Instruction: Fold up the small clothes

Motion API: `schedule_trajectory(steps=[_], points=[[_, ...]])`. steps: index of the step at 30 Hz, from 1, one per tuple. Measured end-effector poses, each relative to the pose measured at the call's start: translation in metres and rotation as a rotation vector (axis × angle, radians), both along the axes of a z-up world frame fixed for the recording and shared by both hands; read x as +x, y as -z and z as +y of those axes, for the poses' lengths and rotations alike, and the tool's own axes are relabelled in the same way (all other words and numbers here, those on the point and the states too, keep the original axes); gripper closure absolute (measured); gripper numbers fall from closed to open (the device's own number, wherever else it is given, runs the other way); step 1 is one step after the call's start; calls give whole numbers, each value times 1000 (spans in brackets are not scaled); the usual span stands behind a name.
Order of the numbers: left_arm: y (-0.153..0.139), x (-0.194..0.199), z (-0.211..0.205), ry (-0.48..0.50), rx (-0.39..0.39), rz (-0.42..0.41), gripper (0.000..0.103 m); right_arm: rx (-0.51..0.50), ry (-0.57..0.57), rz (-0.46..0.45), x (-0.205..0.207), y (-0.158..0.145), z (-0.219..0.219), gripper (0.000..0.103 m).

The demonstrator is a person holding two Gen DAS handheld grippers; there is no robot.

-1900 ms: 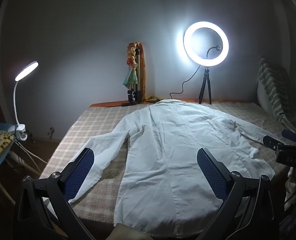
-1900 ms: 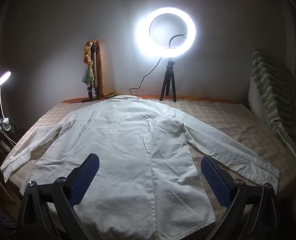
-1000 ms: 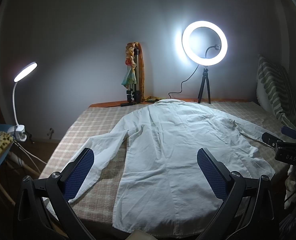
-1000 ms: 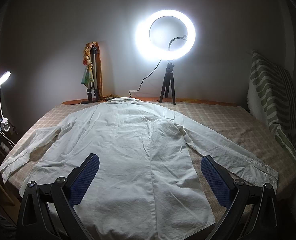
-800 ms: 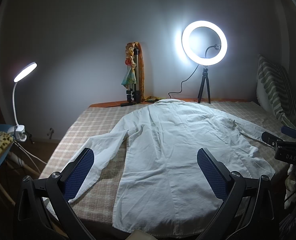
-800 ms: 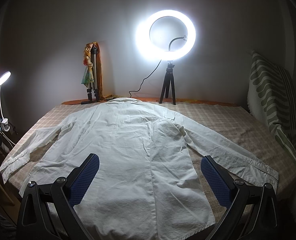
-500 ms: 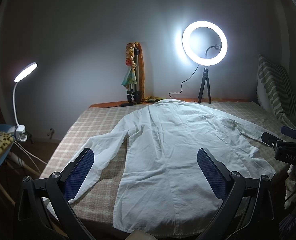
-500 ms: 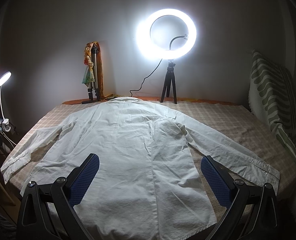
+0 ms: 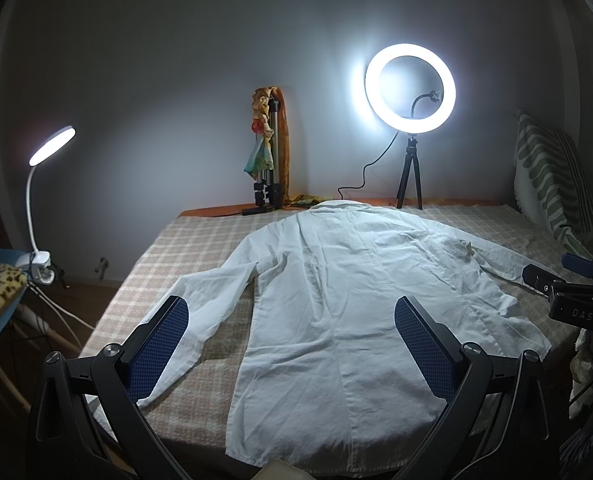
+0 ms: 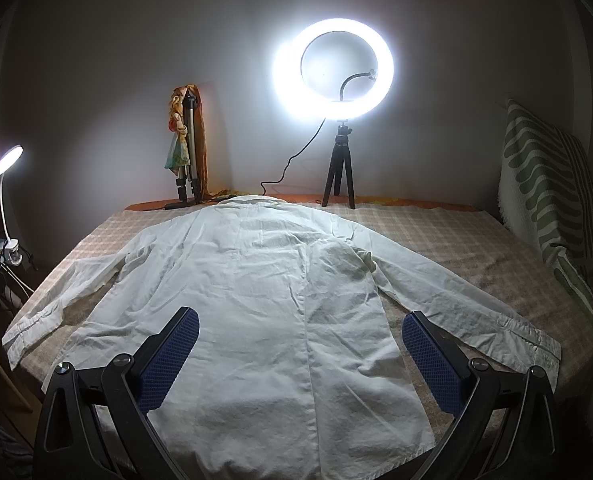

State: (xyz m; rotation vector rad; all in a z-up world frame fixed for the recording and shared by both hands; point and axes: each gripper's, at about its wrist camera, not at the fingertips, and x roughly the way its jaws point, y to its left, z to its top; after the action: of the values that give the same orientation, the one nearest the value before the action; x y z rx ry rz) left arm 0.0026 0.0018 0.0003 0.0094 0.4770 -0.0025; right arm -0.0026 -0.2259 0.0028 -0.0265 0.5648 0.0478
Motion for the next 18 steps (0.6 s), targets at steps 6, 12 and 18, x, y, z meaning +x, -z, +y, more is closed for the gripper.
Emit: schedule_trajectory(steps=[6,12,18], points=[[0,0,0,-1,1,0,0,2,-2,1,1,-1,1,0],[0,-1,-1,-1,1,-1,0,3,0,-2,1,-1,1,0],[0,-1,-1,-2,1,-2,0,-1,2,-6,2,-3,4,0]])
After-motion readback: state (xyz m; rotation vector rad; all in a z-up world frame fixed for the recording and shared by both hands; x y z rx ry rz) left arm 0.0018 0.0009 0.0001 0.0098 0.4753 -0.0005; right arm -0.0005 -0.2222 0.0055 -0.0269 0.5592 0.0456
